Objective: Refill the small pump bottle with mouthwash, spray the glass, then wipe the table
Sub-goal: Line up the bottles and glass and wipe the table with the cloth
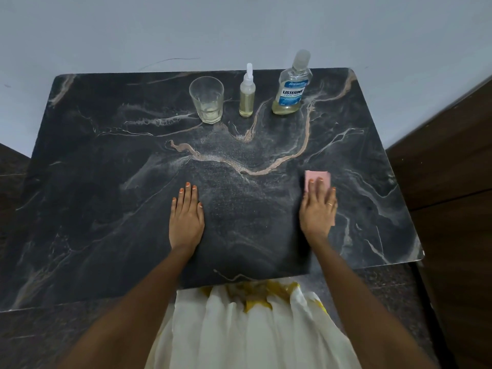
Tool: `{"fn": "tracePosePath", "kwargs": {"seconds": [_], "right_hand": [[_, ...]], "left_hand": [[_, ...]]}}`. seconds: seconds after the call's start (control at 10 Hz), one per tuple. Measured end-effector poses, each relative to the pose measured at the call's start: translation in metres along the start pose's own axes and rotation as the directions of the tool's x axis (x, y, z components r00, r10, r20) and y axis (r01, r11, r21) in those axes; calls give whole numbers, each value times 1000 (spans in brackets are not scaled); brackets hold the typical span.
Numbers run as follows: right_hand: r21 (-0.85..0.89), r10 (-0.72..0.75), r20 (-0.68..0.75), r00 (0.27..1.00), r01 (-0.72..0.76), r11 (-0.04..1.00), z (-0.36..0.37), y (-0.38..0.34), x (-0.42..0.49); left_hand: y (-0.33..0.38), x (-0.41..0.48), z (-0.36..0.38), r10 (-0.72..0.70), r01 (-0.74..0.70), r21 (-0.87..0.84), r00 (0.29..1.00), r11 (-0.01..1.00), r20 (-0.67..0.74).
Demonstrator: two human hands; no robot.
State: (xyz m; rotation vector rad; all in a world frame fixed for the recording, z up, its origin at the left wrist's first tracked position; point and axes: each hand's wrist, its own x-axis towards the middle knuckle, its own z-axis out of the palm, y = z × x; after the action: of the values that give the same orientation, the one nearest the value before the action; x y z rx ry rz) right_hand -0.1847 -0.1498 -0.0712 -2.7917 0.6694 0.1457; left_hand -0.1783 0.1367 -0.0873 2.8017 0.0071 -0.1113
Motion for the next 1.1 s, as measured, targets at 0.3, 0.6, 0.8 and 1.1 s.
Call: {"fn": "tracePosePath", "kwargs": {"seconds": [0.3, 0.6, 0.8, 1.1], "right_hand": [[48, 153, -78, 985, -149, 988, -9, 19, -5], [6, -148, 27, 989, 148, 989, 7, -20, -41], [11, -113, 11, 994, 113, 994, 4, 10, -56], [88, 163, -113, 980, -153, 984, -20, 61, -13]], "left_hand": [[2, -2, 0, -11, 11, 11, 1000, 1000, 6], [2, -2, -1, -7, 7, 12, 1000, 1000, 9], [2, -1, 0, -5, 5, 31, 1000, 1000, 13], [3, -1, -1, -7, 7, 31, 1000, 999, 13]]}}
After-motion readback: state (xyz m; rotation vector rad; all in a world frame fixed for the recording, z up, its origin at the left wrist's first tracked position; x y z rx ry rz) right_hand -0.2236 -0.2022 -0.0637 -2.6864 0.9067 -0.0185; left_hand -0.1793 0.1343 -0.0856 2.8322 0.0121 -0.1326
